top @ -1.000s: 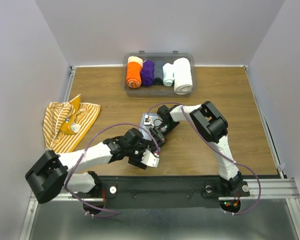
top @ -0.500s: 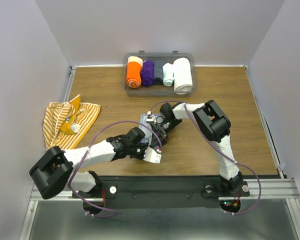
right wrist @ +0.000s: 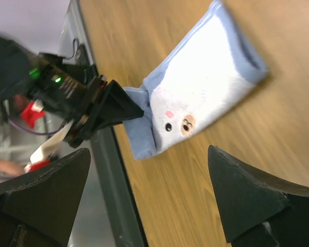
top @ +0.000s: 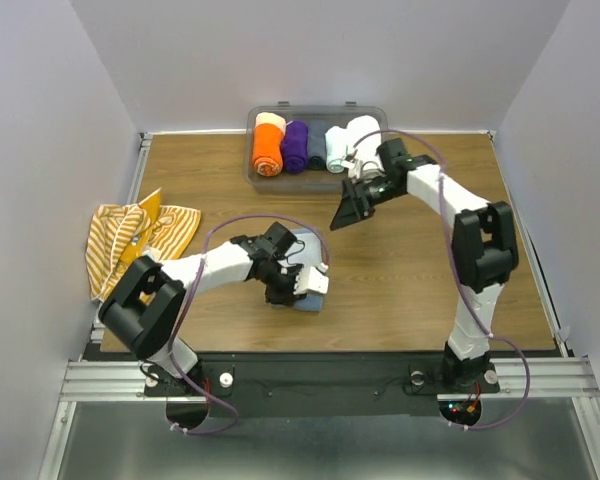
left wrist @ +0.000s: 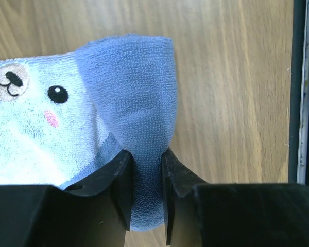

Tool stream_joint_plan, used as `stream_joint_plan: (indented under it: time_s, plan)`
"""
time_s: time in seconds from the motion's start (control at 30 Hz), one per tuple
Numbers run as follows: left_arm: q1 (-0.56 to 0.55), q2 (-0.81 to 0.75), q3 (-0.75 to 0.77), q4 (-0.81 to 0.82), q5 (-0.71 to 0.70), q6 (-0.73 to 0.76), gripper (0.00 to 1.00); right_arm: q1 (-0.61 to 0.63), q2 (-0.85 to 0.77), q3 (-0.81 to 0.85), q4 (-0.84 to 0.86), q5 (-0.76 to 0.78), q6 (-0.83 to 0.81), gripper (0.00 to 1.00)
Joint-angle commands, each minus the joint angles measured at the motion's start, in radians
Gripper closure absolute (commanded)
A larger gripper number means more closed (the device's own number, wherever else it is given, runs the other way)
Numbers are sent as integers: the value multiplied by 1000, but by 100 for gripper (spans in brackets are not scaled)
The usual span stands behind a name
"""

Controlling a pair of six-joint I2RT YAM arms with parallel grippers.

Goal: Roll the towels
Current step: Roll the towel

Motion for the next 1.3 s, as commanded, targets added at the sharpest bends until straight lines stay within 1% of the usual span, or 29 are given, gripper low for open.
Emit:
stream_joint_plan:
  time_s: [0.0,0.03,0.1,0.13,0.17,0.2,0.23,0.27,0.3,0.33,0.37,0.4,0.43,0.47,0.5,0.6,0.63,0.67,0.7,0.73,0.77,0.87,1.07,1.27]
  plan:
    - [89,132,130,-224,178,-6,72,-60,-153,10,15,70,-22,0]
    - [118,178,150,-246,215,-8,72,-67,-211,-16,12,84,-50,0]
    - [143,220,190,-283,255,-9,71,-68,-281,-59,15,121,-85,0]
    - [157,243,228,-318,273,-15,70,-68,-314,-82,14,133,-132,0]
    - [169,299,251,-339,310,-21,69,-66,-345,-107,14,139,-154,0]
    - [189,330,277,-374,325,0,69,-66,-418,-165,18,153,-171,0]
    - [200,367,303,-402,336,3,68,-61,-449,-193,23,180,-185,0]
    - [212,435,355,-465,368,26,67,-45,-510,-220,26,196,-214,0]
    - [227,470,380,-496,387,40,67,-31,-511,-240,28,220,-226,0]
    - [250,499,421,-540,411,49,66,-11,-558,-274,29,281,-251,0]
    - [261,555,440,-556,419,57,66,44,-577,-290,34,323,-263,0]
    - [270,579,457,-569,425,70,66,78,-592,-303,46,374,-271,0]
    - [278,602,474,-582,428,78,66,112,-618,-322,61,459,-275,0]
    - [295,641,504,-611,439,90,66,179,-625,-358,104,496,-278,0]
    - [300,661,517,-644,445,121,66,217,-625,-382,129,574,-278,0]
    - [318,715,567,-698,468,169,67,351,-605,-443,253,688,-269,0]
    - [320,723,578,-706,471,172,67,380,-593,-454,284,764,-274,0]
    - [320,726,586,-706,474,178,67,414,-564,-464,313,800,-284,0]
    - [320,728,587,-706,474,181,66,469,-551,-486,380,832,-295,0]
    - [320,731,591,-706,477,181,66,494,-533,-495,412,884,-307,1]
    - [321,734,594,-706,479,184,66,532,-504,-510,472,902,-329,2]
    - [321,740,583,-705,468,196,65,595,-455,-524,563,934,-366,4]
    - [326,757,578,-706,459,206,64,685,-349,-524,637,952,-445,6]
    - [339,757,597,-706,457,207,62,713,-298,-593,690,952,-510,10]
